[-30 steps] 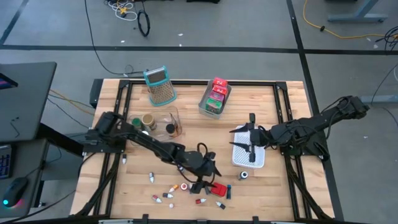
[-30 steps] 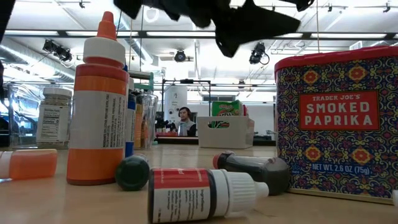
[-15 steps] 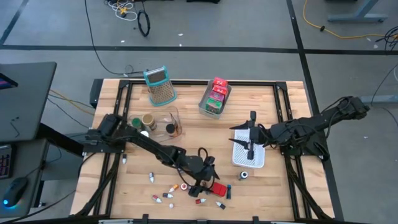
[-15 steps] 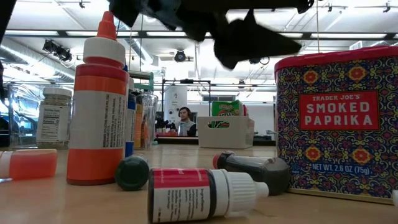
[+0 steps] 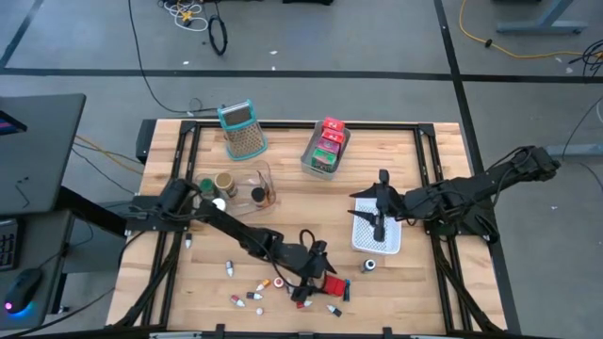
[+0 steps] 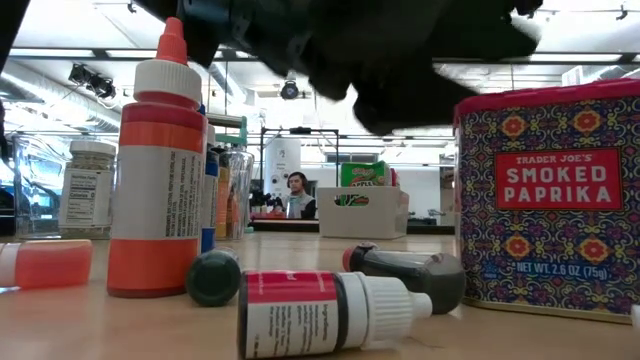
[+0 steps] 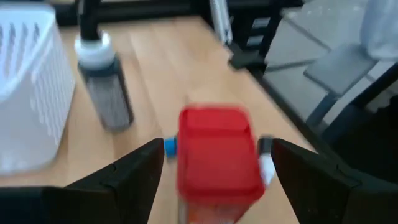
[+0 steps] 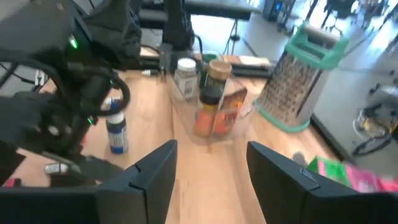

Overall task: Pick & Place Kitchen Items
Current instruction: Put the red seasoning can into the transparent bin

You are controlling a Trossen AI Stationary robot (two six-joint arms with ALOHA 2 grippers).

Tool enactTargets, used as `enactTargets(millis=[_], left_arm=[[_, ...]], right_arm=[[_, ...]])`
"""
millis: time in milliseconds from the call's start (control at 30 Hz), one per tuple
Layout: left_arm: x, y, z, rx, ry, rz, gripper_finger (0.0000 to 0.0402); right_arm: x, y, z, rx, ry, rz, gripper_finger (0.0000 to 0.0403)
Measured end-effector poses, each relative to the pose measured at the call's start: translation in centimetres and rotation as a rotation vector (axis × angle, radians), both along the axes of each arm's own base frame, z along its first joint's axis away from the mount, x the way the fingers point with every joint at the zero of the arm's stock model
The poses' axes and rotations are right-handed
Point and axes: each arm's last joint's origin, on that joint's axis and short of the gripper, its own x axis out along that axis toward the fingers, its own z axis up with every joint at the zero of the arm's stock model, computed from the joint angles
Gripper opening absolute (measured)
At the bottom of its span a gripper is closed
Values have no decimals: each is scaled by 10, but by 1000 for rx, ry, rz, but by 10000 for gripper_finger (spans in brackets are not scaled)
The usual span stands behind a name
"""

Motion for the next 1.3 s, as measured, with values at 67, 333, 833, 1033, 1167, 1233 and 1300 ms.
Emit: enactTargets(millis=[67, 333, 833, 1033, 1167, 1233, 1300], left_arm=[[1, -2, 5, -12, -41, -4, 304], [-4, -3, -5, 44, 47, 36, 304], [-4, -2, -6, 77, 45, 28, 304], [-4, -2, -6, 82, 42, 27, 304], [-2, -1, -3, 86, 3, 17, 304], [-2, -1, -3, 93, -2, 14, 304], [-2, -1, -3, 99, -2, 19, 304]], right_arm=[[-1, 0, -1, 26, 9, -12, 203], [-1, 0, -2, 73, 9, -29, 203], [-1, 0, -2, 70, 9, -28, 203], [-1, 0, -2, 69, 10, -27, 203], [-1, 0, -2, 66, 10, -26, 203], [-1, 0, -2, 58, 12, -23, 203], [-1, 0, -2, 51, 13, -21, 203]])
